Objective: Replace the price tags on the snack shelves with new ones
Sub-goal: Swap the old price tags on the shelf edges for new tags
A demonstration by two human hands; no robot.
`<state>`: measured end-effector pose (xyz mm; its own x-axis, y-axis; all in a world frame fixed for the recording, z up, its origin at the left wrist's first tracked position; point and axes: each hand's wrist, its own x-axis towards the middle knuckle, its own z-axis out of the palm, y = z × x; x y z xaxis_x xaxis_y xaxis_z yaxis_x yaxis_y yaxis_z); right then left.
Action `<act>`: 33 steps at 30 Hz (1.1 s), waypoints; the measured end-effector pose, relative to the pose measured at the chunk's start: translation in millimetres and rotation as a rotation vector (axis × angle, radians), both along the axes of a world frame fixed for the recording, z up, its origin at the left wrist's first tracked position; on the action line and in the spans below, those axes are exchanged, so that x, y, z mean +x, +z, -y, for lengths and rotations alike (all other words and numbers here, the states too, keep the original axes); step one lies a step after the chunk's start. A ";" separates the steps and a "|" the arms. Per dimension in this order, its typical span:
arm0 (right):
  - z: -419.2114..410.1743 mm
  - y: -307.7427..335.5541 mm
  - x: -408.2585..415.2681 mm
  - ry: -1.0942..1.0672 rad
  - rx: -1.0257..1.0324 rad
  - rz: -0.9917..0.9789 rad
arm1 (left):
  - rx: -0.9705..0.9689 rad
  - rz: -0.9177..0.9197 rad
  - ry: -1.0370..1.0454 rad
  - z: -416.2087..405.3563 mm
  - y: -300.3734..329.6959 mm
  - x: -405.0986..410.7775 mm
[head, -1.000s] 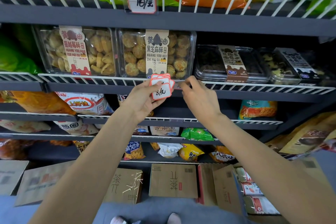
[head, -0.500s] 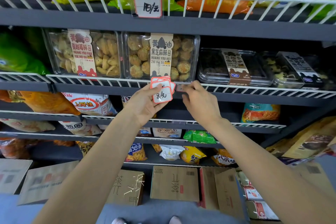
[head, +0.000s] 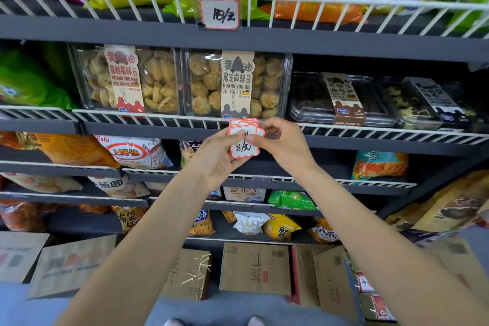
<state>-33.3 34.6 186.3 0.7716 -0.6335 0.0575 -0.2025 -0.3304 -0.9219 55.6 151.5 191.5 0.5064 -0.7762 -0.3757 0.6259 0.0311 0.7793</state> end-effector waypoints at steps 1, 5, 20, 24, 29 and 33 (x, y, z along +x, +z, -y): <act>-0.6 -0.8 1.2 -0.008 0.010 0.003 | -0.009 -0.004 -0.006 -2.0 0.1 0.5; -4.9 -0.7 3.8 -0.017 0.034 -0.010 | -0.044 -0.020 -0.016 -10.7 1.7 4.2; -45.9 -4.7 19.1 -0.021 0.148 -0.134 | 0.018 0.240 0.069 -52.6 -7.3 13.9; -62.9 -12.3 33.2 -0.040 0.132 -0.154 | 0.060 0.301 0.045 -66.7 -11.2 27.9; -86.6 -27.4 49.4 -0.046 0.124 -0.177 | 0.121 0.386 0.025 -83.8 -31.2 48.5; -103.4 -49.8 54.2 -0.059 0.098 -0.219 | 0.199 0.342 0.045 -95.7 -53.9 60.4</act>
<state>20.9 138.0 136.5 0.7203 -0.6722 -0.1712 -0.4173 -0.2227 -0.8810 116.0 247.3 137.6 0.6599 -0.6797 -0.3201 0.3305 -0.1200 0.9361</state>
